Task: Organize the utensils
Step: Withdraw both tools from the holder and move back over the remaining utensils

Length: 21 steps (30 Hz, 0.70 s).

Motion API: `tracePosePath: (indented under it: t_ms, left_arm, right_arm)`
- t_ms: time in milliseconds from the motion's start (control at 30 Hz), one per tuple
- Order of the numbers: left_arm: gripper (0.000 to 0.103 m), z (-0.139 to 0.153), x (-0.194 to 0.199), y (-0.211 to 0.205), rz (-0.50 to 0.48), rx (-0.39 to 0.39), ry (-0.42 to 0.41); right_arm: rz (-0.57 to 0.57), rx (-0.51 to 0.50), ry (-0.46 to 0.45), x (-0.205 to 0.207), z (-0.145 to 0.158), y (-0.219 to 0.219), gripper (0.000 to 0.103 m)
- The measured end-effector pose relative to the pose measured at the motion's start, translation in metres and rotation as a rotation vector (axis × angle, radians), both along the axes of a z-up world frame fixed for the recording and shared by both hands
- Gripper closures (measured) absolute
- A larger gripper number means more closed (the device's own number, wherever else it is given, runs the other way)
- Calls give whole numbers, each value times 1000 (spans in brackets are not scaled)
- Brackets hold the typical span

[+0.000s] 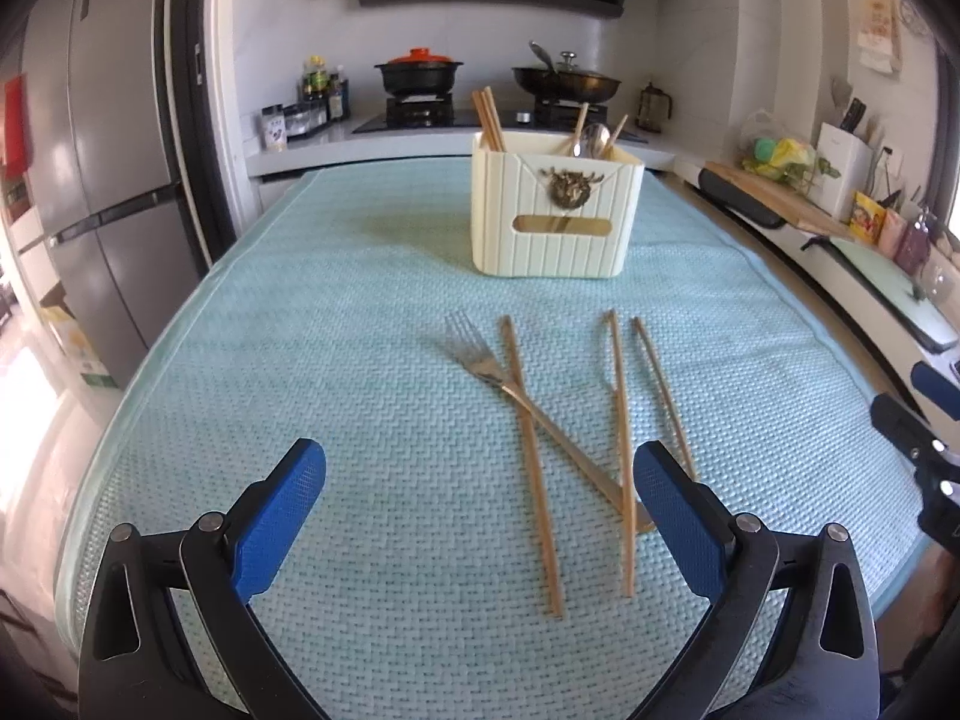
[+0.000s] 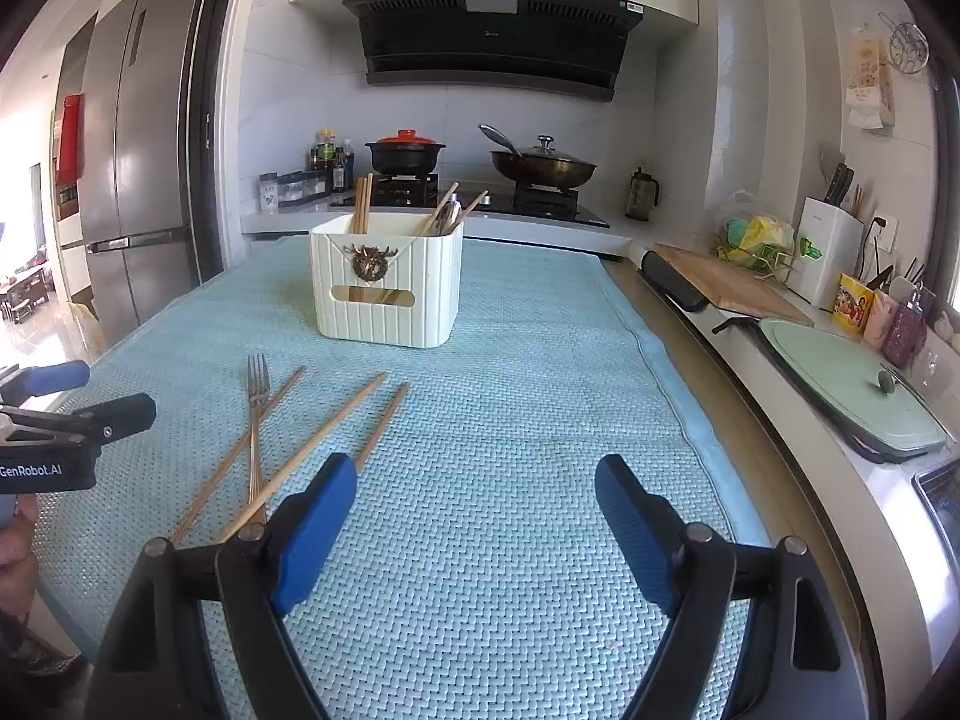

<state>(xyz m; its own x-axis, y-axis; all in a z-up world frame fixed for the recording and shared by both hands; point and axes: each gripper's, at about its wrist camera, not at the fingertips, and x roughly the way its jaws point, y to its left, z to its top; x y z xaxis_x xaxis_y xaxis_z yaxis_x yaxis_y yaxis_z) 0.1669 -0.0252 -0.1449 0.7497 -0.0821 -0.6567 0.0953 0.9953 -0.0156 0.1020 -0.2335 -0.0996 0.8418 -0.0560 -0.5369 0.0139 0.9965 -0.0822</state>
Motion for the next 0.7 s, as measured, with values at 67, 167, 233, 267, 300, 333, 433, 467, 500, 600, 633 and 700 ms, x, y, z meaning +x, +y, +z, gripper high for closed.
tracePosePath:
  t_ms: [67,167,233,267,300,333,433,467,500,600,633,700]
  left_arm:
    - [1,-7,5,4,-8,1,33]
    - [1,-14,9,10,-2,-15,64]
    - [1,-19,13,12,6,-21,90]
    - [1,-21,15,13,10,-24,102]
    - [1,-23,17,15,14,-28,111]
    - [1,-24,19,16,16,-34,118]
    - [1,-23,29,17,17,-60,126]
    - [1,-23,34,16,19,-62,131]
    - [1,-24,40,14,18,-63,141]
    - [1,-28,59,7,23,-75,173]
    - [1,-29,65,3,21,-82,185]
    - [1,-33,75,-8,18,-72,196]
  right_arm:
    - [-1,14,13,0,-4,-3,19]
    - [3,39,38,1,-10,-7,19]
    - [4,48,54,3,-13,-9,19]
    - [4,50,61,4,-14,-9,19]
    - [3,51,68,5,-15,-8,19]
    - [4,53,75,6,-17,-8,19]
    - [10,63,97,9,-21,-8,19]
    - [12,65,106,10,-23,-7,19]
    - [13,69,113,11,-24,-8,19]
    - [11,83,134,13,-28,-8,19]
    - [12,84,137,14,-28,-8,19]
    - [13,85,141,13,-28,-8,19]
